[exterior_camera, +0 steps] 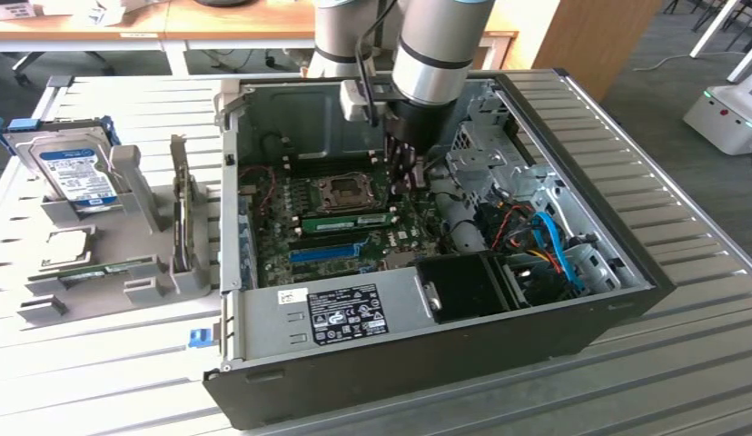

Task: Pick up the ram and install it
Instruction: 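Press down the ram until it locks into place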

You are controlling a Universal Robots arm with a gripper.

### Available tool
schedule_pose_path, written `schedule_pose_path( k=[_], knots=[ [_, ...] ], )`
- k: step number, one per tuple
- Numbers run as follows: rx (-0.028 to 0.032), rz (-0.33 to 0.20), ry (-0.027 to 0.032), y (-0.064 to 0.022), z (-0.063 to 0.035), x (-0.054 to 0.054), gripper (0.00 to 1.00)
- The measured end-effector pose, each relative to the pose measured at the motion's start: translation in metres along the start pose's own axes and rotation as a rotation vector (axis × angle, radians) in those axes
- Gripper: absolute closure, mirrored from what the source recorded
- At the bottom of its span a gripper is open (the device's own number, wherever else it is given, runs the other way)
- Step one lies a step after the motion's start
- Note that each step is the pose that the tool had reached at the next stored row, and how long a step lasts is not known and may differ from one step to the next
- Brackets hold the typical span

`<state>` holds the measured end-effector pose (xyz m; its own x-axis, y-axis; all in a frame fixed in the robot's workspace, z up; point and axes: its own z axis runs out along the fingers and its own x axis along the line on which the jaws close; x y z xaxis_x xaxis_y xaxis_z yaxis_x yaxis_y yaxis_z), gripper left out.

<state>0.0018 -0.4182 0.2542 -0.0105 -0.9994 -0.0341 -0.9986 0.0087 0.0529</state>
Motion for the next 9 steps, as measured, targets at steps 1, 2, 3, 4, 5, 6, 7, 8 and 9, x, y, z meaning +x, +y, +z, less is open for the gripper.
schedule_pose_path(
  k=[1, 2, 3, 4, 5, 6, 7, 8, 9],
  knots=[
    [0.0, 0.0, 0.0, 0.0004, 0.0, 0.0, 0.89],
    [0.0, 0.0, 0.0001, 0.0012, 0.0, 0.0, 0.89],
    [0.0, 0.0, 0.0, 0.0021, 0.0001, 0.0, 0.89],
    [0.0, 0.0, 0.0001, 0.0034, 0.0001, 0.0, 0.89],
    [0.0, 0.0, 0.0001, 0.0047, 0.0002, 0.0, 0.89],
    [0.0, 0.0, 0.0001, 0.0064, 0.0003, 0.0, 0.89],
    [0.0, 0.0, 0.0001, 0.0084, 0.0004, 0.0, 0.89],
    [0.0, 0.0, 0.0001, 0.0106, 0.0005, 0.0, 0.89],
    [0.0, 0.0, 0.0002, 0.0128, 0.0006, 0.0, 0.89]
  ],
)
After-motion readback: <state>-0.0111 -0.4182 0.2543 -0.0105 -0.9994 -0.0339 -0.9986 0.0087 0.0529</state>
